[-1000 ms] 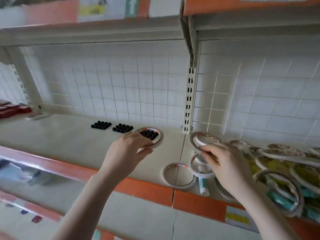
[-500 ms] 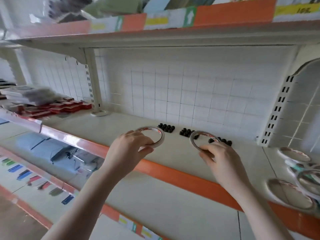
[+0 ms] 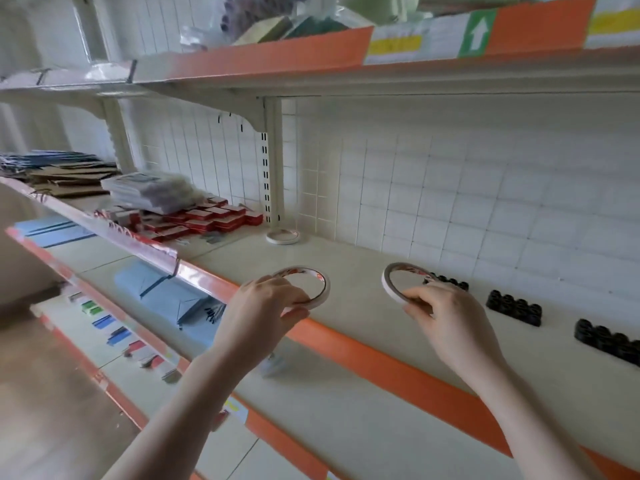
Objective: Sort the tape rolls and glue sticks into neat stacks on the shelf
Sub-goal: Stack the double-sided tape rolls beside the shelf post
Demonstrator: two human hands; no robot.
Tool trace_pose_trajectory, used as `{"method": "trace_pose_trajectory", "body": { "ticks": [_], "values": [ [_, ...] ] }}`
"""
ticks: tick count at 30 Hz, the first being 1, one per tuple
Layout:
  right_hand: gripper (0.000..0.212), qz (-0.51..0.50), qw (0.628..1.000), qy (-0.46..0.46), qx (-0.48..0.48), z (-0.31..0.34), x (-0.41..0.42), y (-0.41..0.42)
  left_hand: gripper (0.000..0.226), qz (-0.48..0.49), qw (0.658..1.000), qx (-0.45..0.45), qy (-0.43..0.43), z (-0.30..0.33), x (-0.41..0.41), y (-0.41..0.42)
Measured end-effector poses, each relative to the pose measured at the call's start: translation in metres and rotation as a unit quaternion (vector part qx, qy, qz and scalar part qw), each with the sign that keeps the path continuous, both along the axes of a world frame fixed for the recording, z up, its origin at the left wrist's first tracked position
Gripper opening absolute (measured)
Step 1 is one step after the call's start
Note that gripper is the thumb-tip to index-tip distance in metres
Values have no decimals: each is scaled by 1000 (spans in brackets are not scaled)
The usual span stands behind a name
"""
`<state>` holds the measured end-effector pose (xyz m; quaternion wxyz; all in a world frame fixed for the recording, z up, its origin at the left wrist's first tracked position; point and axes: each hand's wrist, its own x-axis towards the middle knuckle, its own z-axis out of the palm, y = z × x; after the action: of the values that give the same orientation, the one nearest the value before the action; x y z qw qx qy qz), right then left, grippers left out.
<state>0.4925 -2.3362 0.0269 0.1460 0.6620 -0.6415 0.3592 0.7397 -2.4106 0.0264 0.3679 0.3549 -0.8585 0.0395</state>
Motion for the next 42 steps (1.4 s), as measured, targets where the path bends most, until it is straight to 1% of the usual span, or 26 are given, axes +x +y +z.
{"method": "trace_pose_trajectory", "body": {
  "ticks": [6,9,11,14,22,29,33,39,42],
  "values": [
    [5,14,999,3,30,-2,25,-77,20,28,1000,4,-6,-1,35,-71],
    [1,-7,998,-6,57,-5,33,-113,18,37,999,12,-8,3,45,-115],
    [3,-24,997,-14,75,-6,34,-136,14,42,999,21,-18,8,46,-147],
    [8,-40,993,-18,108,-4,37,-166,10,33,999,33,-27,11,42,-193],
    [10,-80,980,1,180,-3,42,-225,14,-2,996,75,-44,3,21,-281],
    [9,-110,974,4,198,-8,54,-253,21,-33,990,106,-85,-6,3,-332],
    [11,-126,970,2,207,-13,64,-268,18,-60,985,128,-101,-12,-1,-352],
    [14,-155,962,-10,224,-22,75,-287,14,-86,983,114,-115,-19,-4,-378],
    [12,-162,960,-23,228,-26,79,-294,13,-112,982,103,-116,-26,-3,-388]
  ]
}}
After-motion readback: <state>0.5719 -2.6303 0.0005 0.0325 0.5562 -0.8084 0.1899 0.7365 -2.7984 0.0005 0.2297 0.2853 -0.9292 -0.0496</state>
